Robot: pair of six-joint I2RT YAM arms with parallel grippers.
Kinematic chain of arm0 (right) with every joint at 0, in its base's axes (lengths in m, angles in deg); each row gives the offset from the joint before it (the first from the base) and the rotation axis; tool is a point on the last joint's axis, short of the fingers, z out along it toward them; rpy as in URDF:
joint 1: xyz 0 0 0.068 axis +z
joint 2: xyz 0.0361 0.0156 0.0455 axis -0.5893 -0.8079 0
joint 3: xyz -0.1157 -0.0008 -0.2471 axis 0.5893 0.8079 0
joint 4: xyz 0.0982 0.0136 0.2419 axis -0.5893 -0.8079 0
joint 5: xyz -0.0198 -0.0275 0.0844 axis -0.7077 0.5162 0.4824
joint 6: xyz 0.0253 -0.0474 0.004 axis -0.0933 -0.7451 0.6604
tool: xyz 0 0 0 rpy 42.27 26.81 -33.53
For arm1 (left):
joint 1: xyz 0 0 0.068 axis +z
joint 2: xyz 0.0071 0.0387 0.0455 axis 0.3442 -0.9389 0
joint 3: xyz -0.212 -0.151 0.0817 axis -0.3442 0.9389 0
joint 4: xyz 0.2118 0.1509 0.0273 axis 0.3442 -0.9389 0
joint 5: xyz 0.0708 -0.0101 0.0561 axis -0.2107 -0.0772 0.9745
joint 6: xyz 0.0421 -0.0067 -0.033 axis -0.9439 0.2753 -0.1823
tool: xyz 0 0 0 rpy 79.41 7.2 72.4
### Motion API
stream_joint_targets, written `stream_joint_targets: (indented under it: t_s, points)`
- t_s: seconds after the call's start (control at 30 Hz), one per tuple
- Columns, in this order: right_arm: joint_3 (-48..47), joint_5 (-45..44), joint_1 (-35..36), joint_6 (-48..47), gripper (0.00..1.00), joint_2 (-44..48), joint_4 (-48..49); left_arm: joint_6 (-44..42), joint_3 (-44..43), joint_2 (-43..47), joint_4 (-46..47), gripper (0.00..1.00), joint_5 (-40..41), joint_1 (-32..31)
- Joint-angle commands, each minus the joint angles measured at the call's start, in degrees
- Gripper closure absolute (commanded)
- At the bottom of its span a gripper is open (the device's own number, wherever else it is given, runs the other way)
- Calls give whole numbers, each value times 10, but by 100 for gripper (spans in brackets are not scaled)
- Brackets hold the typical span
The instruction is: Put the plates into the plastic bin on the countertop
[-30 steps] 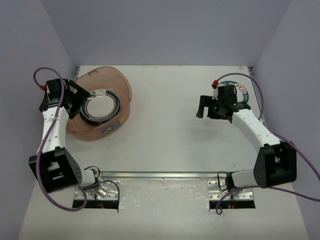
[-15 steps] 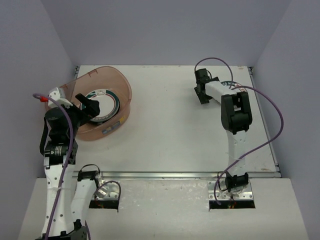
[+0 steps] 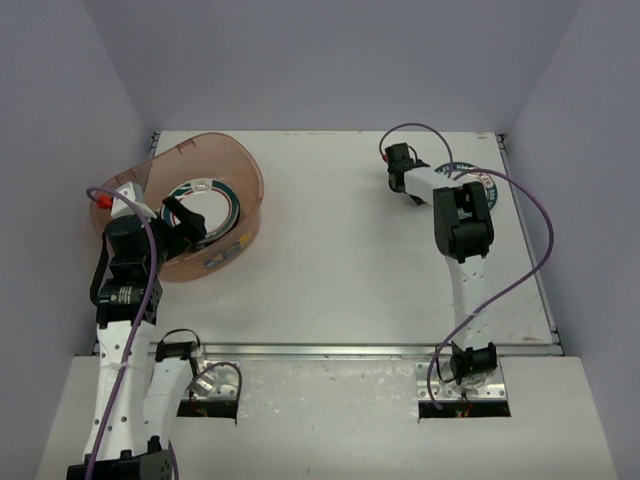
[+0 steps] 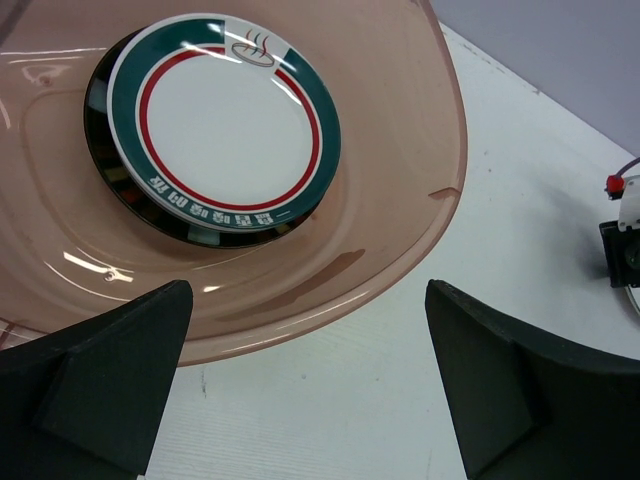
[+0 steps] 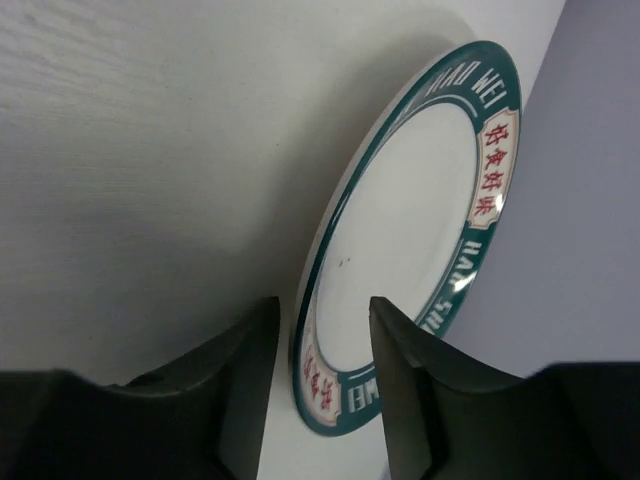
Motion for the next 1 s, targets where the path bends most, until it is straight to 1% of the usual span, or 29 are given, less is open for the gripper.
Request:
stream_joint_targets:
  t_s: [0.0, 0.1, 0.17, 0.23, 0.3, 0.43, 0.47, 0.5, 0.57, 0.67, 0.73, 0.83, 0.9, 0.97]
  points:
    - [26, 35, -8, -5, 73, -45, 0, -9, -6, 6, 28, 0, -4, -3]
    - [37, 53, -7, 3, 87, -36, 9, -10, -8, 2, 27, 0, -5, -3]
    - [42, 62, -5, 8, 100, -21, 11, -10, -8, -2, 27, 0, -6, -3]
    - [62, 58, 4, -3, 100, 5, 37, -10, -9, -4, 27, 0, -7, -3]
    - [108, 53, 29, -20, 100, 53, 78, -11, -14, -5, 26, 0, -10, -3]
    - [230, 58, 93, -70, 100, 212, 176, -10, -35, -26, 19, 0, -54, -3]
    - [257, 65, 108, -89, 100, 248, 198, -5, -40, -34, 17, 0, -76, -3]
    - [280, 73, 124, -104, 100, 279, 222, -1, -45, -43, 19, 0, -127, -3]
    - [347, 93, 174, -141, 100, 358, 268, 13, -57, -72, 26, 0, -178, -3]
    - [441, 127, 269, -242, 100, 462, 329, 43, -59, -117, 70, 0, -311, -3]
    - [472, 153, 316, -286, 100, 506, 347, 74, -56, -138, 100, 0, -379, -4]
    - [491, 211, 400, -295, 100, 565, 317, 104, -44, -159, 148, 0, -448, -5]
    - [494, 264, 438, -296, 100, 600, 289, 129, -32, -160, 185, 0, -484, -9]
    - [502, 324, 479, -290, 100, 644, 282, 162, -18, -161, 223, 0, -520, -23]
